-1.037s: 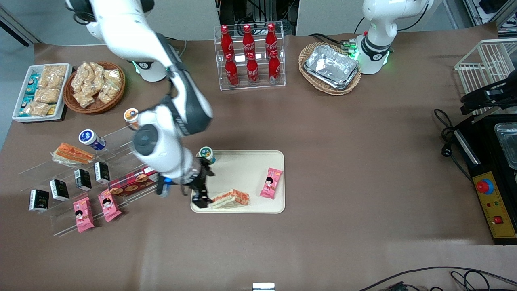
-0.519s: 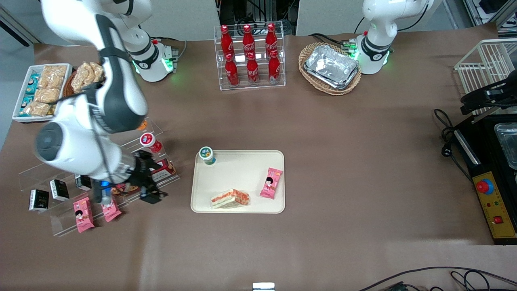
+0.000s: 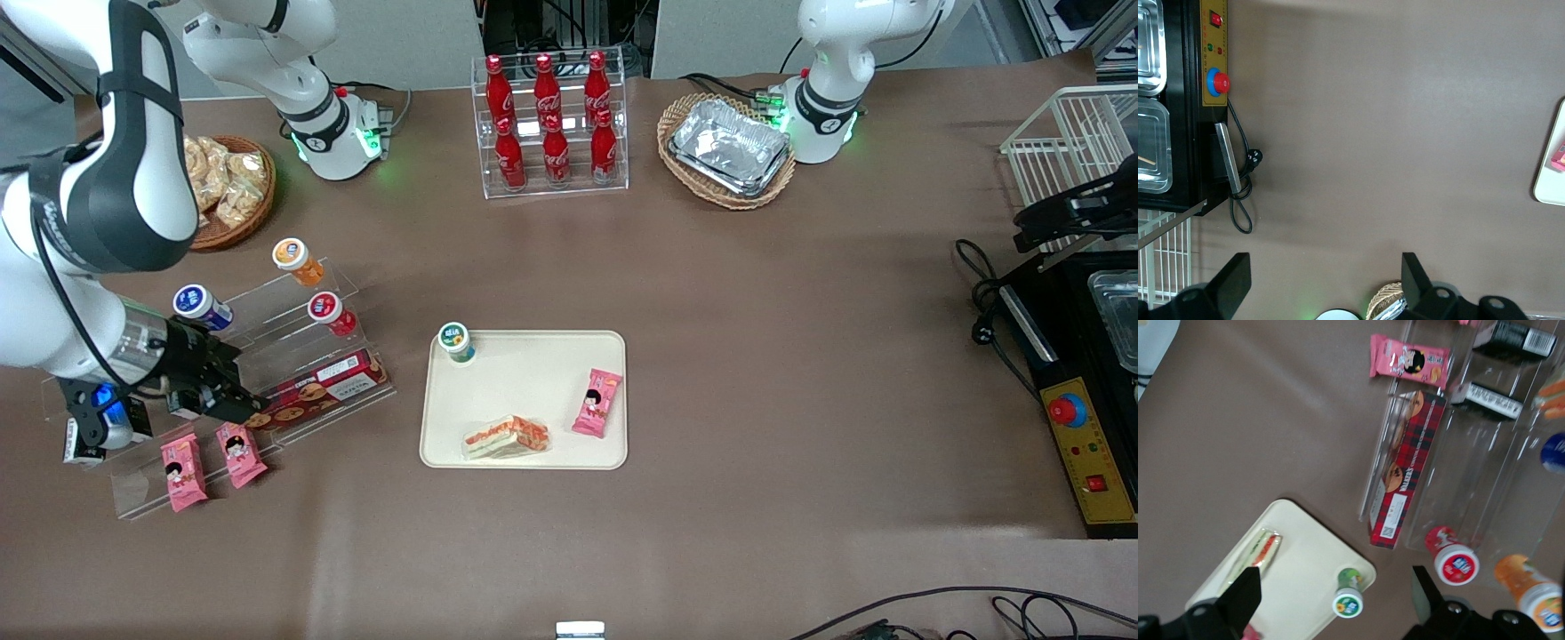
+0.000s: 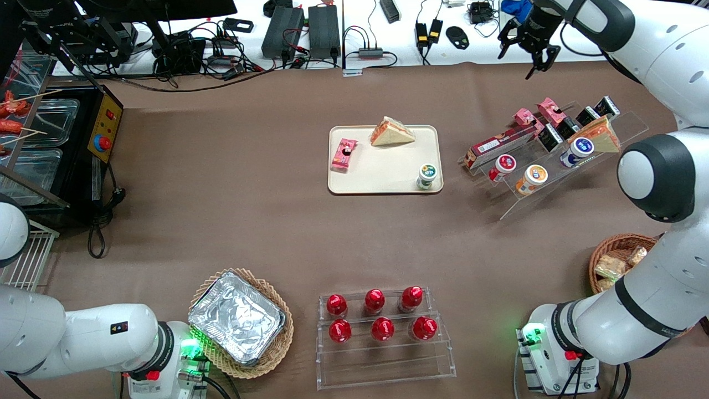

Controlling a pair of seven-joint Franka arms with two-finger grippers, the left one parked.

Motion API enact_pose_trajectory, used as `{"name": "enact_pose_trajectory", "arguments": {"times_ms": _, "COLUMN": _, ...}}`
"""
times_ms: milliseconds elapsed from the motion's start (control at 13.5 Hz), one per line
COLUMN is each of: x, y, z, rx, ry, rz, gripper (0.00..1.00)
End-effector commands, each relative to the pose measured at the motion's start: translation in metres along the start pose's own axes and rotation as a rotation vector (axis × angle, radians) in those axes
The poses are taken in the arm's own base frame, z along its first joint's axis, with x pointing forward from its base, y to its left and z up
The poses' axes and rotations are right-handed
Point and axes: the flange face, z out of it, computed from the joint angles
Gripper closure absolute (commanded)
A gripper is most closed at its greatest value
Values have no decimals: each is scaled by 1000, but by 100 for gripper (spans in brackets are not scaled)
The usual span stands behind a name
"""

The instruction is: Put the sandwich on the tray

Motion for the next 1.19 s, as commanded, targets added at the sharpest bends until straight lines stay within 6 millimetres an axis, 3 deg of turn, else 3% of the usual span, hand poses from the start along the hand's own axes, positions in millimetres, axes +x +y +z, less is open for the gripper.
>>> {"name": "enact_pose_trajectory", "arguments": {"times_ms": 0, "x": 10, "y": 32, "z": -23, "rx": -26, "ry": 5, "rz": -152, "gripper": 0}}
{"name": "enact_pose_trajectory", "arguments": {"times_ms": 296, "x": 21, "y": 56, "z": -39, "rx": -30, "ry": 24, "rz": -333, "gripper": 0}}
{"name": "enact_pose_trajectory", "arguments": {"times_ms": 444, "x": 19, "y": 70, "z": -41, "rx": -53, "ry": 34, "rz": -487, "gripper": 0}}
{"name": "enact_pose_trajectory", "arguments": {"times_ms": 741, "x": 14, "y": 101, "z": -50, "rx": -72, "ry": 42, "rz": -624, "gripper": 0}}
{"name": "enact_pose_trajectory", "arguments": {"times_ms": 889, "x": 12, "y": 104, "z": -70, "rx": -75, "ry": 58, "rz": -736, "gripper": 0}}
{"name": "enact_pose_trajectory", "arguments": {"times_ms": 1111, "x": 29, "y": 121, "z": -79, "rx": -96, "ry": 79, "rz": -780, "gripper": 0}}
